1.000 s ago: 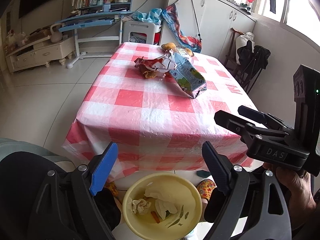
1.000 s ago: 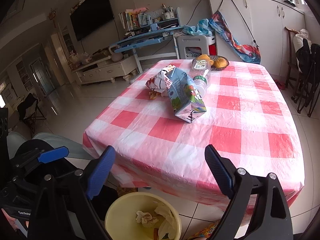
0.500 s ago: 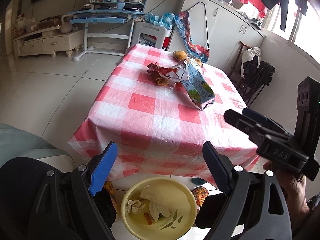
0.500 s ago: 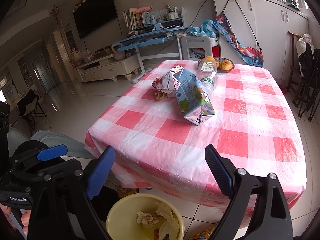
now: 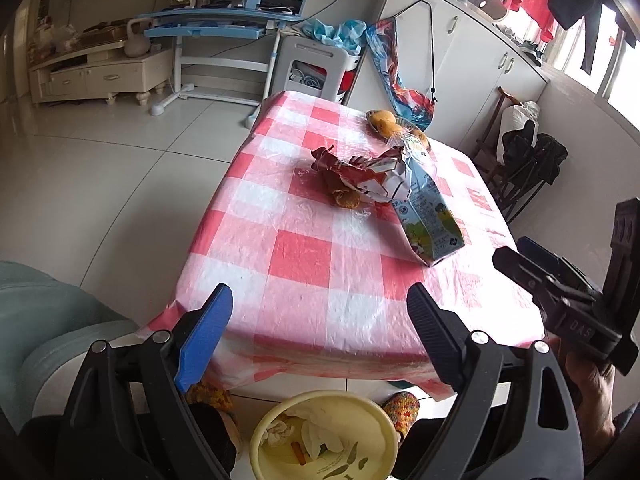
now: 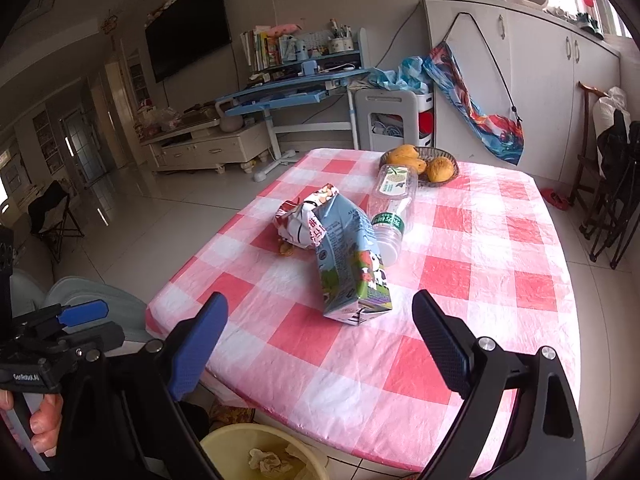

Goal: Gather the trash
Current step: 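Grasp the red snack bag with the left tool while the right tool grasps the milk carton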

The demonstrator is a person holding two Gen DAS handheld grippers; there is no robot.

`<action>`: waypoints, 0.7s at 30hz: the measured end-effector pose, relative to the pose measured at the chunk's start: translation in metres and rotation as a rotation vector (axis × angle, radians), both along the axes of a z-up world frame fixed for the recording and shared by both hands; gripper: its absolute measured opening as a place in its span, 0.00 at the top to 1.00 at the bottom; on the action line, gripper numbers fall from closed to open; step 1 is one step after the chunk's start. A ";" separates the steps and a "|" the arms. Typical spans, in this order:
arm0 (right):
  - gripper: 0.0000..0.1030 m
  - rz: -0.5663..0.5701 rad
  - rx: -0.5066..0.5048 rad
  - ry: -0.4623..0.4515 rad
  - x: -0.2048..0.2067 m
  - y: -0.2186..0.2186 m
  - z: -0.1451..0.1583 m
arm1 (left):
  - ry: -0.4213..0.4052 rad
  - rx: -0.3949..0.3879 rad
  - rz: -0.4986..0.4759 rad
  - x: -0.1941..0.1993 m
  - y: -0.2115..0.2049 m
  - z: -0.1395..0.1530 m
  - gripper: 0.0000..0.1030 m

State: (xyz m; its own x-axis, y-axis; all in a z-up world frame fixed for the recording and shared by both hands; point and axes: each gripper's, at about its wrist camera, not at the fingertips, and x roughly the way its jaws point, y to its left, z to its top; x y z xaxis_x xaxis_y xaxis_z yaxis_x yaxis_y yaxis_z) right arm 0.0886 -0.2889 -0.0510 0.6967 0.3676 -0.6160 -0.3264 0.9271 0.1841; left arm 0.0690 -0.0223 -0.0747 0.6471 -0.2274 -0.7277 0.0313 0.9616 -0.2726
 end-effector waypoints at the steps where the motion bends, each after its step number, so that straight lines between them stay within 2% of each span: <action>1: 0.13 -0.004 0.000 0.004 0.001 -0.001 -0.001 | 0.009 -0.006 -0.004 0.009 -0.001 -0.001 0.17; 10: 0.13 -0.006 -0.018 0.061 0.030 -0.003 -0.013 | 0.028 -0.006 -0.045 0.079 -0.012 -0.002 0.17; 14: 0.13 0.006 -0.038 0.069 0.046 0.005 -0.018 | 0.073 -0.111 -0.082 0.113 -0.019 -0.009 0.17; 21: 0.15 0.003 -0.049 0.097 0.067 0.009 -0.027 | 0.126 -0.155 -0.043 0.157 -0.021 -0.028 0.17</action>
State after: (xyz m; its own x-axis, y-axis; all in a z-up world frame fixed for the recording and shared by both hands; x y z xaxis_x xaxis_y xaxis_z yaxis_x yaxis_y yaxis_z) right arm 0.1560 -0.2794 -0.0776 0.6320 0.3375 -0.6976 -0.3123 0.9348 0.1693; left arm 0.2259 -0.0434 -0.1027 0.5409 -0.3682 -0.7562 0.0276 0.9064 -0.4215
